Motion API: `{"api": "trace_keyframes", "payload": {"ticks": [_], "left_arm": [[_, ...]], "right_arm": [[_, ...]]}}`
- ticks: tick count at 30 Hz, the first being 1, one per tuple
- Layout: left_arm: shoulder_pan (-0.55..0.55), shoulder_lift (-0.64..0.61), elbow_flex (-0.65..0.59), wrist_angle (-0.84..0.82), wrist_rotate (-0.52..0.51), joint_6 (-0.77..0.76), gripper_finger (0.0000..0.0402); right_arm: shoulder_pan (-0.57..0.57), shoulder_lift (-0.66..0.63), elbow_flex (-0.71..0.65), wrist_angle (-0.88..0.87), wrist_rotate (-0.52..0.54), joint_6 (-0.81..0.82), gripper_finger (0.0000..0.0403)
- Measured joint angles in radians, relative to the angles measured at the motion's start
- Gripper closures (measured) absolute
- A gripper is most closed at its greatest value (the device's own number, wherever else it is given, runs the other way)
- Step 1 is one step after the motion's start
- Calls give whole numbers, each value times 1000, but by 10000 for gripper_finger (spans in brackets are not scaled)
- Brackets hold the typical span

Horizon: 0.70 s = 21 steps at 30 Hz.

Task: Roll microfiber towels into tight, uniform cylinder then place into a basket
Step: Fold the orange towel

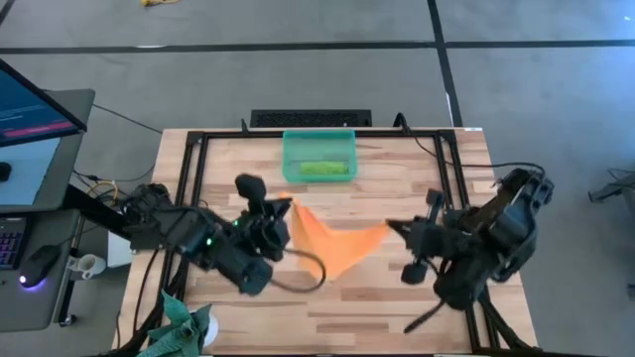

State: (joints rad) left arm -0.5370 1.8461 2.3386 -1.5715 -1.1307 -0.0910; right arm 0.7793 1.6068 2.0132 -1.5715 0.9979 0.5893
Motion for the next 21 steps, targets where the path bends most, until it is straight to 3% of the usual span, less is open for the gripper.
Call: {"api": "trace_keyframes", "payload": {"ticks": [8, 15, 21], "left_arm": [[180, -3, 1, 0, -4, 74, 398], [358, -3, 1, 0, 1, 77, 398], [364, -3, 1, 0, 175, 42, 398]], "right_arm": [[-157, -71, 0, 0, 53, -92, 398], [-340, -93, 0, 0, 164, -152, 388], [-387, -82, -28, 1, -63, -147, 396]]}}
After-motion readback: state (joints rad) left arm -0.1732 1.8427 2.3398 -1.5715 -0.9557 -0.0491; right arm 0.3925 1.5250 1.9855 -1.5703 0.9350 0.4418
